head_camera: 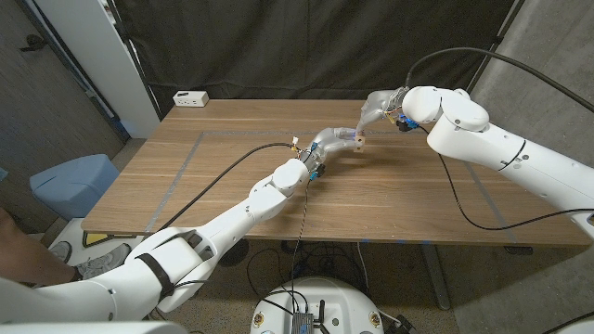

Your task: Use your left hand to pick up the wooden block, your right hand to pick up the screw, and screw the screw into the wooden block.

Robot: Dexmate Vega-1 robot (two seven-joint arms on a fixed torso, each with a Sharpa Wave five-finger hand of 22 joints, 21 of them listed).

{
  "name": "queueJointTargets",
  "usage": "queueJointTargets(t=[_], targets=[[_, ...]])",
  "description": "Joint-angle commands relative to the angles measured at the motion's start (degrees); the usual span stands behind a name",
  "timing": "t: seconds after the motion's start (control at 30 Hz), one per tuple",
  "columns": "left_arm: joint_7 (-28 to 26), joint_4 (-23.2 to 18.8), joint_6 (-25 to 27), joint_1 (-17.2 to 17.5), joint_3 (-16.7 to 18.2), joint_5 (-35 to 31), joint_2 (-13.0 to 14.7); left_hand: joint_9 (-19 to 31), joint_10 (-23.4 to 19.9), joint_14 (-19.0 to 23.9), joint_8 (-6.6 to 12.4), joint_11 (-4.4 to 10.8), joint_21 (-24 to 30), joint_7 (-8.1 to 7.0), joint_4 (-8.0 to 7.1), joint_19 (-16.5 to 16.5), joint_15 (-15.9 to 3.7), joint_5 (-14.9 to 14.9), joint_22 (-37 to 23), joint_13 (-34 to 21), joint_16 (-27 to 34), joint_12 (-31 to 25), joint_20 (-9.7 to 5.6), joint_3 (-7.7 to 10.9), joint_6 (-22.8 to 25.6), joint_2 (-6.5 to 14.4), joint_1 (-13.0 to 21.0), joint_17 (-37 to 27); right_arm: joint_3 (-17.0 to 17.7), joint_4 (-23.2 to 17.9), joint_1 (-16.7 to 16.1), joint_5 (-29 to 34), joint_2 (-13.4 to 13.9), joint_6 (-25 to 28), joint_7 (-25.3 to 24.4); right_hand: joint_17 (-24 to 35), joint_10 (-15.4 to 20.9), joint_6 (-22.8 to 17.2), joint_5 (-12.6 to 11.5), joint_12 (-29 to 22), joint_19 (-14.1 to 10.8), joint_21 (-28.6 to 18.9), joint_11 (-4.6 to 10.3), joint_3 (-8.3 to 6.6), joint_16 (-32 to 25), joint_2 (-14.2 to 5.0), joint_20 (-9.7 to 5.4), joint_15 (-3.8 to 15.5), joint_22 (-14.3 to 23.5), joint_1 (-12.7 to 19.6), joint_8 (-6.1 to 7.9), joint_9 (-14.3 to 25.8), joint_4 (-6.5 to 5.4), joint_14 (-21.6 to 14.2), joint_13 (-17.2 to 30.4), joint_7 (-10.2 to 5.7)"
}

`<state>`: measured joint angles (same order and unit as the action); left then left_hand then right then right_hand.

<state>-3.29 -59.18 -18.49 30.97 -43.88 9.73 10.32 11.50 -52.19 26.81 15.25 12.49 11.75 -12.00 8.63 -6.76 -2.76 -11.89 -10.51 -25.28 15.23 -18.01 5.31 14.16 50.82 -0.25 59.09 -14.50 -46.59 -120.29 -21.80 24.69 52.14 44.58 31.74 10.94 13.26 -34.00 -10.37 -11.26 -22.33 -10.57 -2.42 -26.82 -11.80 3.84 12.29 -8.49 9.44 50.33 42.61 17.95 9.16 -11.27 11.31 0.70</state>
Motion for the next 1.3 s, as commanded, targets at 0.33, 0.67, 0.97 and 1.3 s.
queueJointTargets(t=[0.33, 0.67, 0.97, 1.3], targets=[[-0.03, -0.89, 0.35, 0.43, -0.03, 0.02, 0.29, 0.57, -0.97, 0.59, 0.25, 0.26, 0.44, 0.18, -0.26, -0.11, -5.98, -0.19, -0.26, -9.42, -0.06, -0.19, 0.38, 0.27, 3.61, 4.20, -1.26, -0.29, -0.39, -0.68, -0.28, 1.00, 0.10, 1.24, -0.07, 0.21, 1.03, -1.43, 0.07, -0.23, -0.80, -0.45, 0.09, 0.06, -0.53, -0.19, -0.11, 0.55, 0.30, 1.27, 1.53, 0.81, 0.24, -0.88, 0.21, -0.54], [-0.11, -0.99, 0.41, 0.47, -0.11, -0.08, 0.25, 0.58, -0.96, 0.56, 0.26, 0.26, 0.44, 0.22, -0.22, -0.10, -5.96, -0.23, -0.26, -9.47, -0.09, -0.14, 0.40, 0.35, 3.67, 4.33, -1.15, -0.31, 0.11, -1.12, -0.96, 0.80, 0.43, 1.42, -0.79, 0.31, 1.70, -2.29, 0.11, -0.30, -1.09, -0.47, 0.46, 0.25, -0.73, -0.32, -0.11, 0.81, 0.29, 1.54, 2.77, 1.57, 0.13, -1.39, 0.21, -0.52], [-0.09, -1.21, 0.49, 0.59, -0.17, -0.07, 0.23, 0.58, -0.95, 0.59, 0.27, 0.25, 0.47, 0.15, -0.18, -0.16, -6.00, -0.23, -0.27, -9.48, -0.16, -0.08, 0.38, 0.38, 3.71, 4.27, -1.14, -0.27, 0.42, -1.57, -1.48, 0.67, 0.74, 1.67, -1.29, 0.41, 2.35, -2.79, 0.14, -0.38, -1.40, -0.50, 0.84, 0.40, -0.87, -0.58, -0.15, 1.08, 0.28, 1.64, 3.77, 2.24, -0.03, -1.72, 0.21, -1.00], [-0.07, -1.42, 0.67, 0.68, -0.19, -0.08, 0.29, 0.58, -0.99, 0.61, 0.25, 0.25, 0.46, 0.04, -0.23, -0.13, -5.98, -0.24, -0.27, -9.50, -0.19, -0.03, 0.37, 0.41, 3.70, 4.36, -1.21, -0.29, 0.49, -1.73, -1.77, 0.72, 0.79, 2.01, -1.84, 0.52, 3.18, -4.12, 0.17, -0.42, -1.77, -0.50, 1.25, 0.77, -1.00, -0.93, -0.14, 1.84, 0.27, 1.36, 5.45, 3.25, -0.36, -2.09, 0.21, -1.30]])
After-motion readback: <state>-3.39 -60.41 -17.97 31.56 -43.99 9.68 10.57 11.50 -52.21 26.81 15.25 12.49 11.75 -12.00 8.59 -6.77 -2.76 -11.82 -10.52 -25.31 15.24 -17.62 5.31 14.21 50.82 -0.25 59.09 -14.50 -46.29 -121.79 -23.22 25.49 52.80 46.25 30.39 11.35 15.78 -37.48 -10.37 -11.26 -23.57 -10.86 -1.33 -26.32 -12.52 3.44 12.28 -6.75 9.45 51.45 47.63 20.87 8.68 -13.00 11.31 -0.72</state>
